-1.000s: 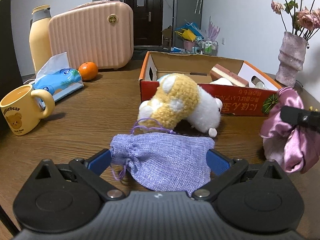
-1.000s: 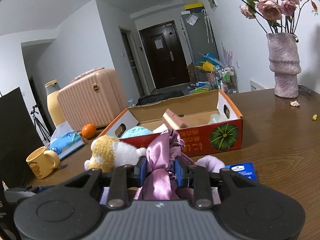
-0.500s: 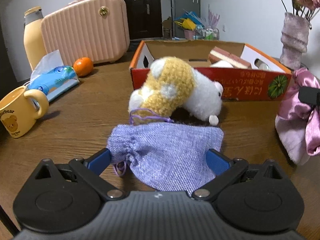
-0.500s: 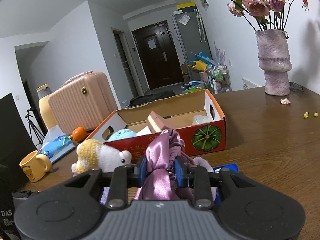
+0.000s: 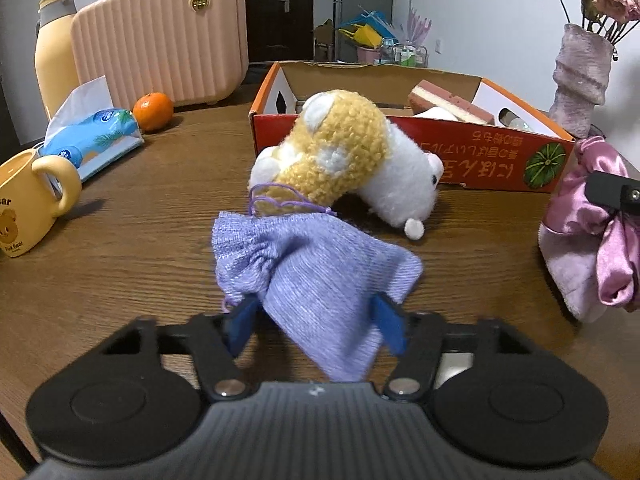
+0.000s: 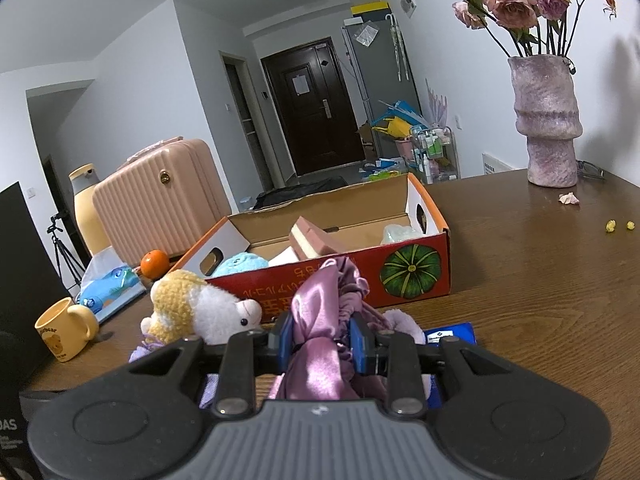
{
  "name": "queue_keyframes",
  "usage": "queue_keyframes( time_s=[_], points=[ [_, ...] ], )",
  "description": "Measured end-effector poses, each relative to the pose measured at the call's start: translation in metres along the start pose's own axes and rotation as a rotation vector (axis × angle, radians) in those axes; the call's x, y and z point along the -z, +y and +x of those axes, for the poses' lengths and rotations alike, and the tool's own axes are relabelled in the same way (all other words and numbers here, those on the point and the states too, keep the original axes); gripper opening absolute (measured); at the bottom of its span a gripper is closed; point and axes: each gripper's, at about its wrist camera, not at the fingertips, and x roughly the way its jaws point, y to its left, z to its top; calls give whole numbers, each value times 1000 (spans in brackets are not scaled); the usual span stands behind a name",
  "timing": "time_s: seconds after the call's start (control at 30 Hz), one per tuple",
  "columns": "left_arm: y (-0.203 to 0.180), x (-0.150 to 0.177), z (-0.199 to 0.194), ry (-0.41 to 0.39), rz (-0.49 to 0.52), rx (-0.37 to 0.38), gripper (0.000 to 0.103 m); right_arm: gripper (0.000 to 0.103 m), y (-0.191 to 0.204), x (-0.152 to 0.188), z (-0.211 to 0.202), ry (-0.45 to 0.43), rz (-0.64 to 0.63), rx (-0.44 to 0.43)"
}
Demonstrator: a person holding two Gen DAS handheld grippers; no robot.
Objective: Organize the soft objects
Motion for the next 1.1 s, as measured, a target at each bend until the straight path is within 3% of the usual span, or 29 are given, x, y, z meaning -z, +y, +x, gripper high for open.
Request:
queue_keyframes(
  time_s=[0.2, 0.77, 1.1],
  points=[
    [-2, 3, -8, -16, 11, 4, 24, 28, 1, 1, 1, 1, -4, -4],
    [-3, 12, -65, -223, 17, -8, 21, 28, 9, -1, -10, -43, -22, -62],
    [-10, 4, -86, -286, 22, 27, 21, 28, 15, -11, -19, -74, -34, -74]
  ],
)
